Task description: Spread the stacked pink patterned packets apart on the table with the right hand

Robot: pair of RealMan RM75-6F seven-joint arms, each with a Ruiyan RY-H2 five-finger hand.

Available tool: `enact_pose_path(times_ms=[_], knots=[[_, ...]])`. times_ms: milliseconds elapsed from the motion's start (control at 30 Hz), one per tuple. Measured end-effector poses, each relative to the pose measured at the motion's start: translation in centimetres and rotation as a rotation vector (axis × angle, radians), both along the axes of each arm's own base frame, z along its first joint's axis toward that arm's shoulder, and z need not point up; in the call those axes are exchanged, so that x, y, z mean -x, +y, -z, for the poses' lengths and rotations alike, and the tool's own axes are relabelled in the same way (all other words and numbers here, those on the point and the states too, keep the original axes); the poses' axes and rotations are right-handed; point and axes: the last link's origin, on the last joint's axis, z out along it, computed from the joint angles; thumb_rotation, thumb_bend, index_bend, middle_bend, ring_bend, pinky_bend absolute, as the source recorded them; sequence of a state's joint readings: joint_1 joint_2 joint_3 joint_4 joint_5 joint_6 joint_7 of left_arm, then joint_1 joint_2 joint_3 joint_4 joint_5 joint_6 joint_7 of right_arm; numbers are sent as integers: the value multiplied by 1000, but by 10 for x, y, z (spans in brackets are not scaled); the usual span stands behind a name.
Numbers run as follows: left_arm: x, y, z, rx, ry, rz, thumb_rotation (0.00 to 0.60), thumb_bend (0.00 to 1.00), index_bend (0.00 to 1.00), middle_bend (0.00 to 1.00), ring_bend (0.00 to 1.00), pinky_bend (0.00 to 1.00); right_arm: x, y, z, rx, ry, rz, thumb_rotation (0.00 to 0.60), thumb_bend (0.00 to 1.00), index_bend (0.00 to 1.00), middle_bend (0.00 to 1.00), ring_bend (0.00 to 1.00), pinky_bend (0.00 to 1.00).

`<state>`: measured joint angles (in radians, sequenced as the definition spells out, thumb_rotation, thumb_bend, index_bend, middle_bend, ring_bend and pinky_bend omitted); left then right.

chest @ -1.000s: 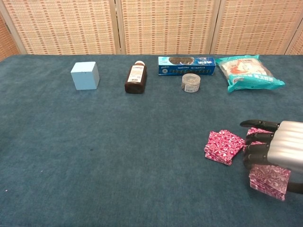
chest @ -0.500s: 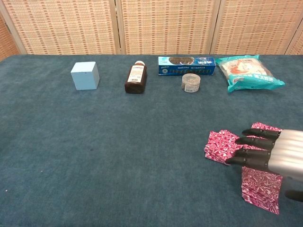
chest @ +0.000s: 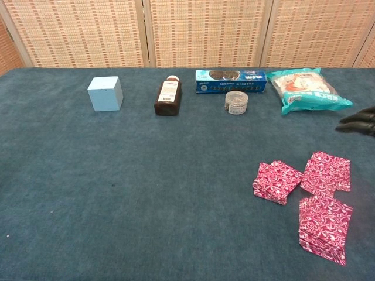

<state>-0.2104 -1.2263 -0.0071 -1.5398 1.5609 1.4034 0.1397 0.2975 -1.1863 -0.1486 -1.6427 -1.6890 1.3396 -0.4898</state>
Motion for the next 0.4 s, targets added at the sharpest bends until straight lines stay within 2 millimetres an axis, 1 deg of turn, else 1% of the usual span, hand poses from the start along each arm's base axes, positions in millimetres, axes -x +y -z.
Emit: enact_pose_path(times_ms=[100,267,400], knots=[[0,0,0,-2,0,3,600,436,0,0,0,214,14,9,-16,104,-45,107,600,197,0,12,0,0],[-1,-1,-2,-15,-4,20,600,437,0,0,0,208,38,19,-35,277,-77,253,600,197,0,0,0,0],[-2,0,0,-18,-3,42,600,446,0,0,0,206,42,18,-41,324,-129,280,600,196,0,0,0,0]])
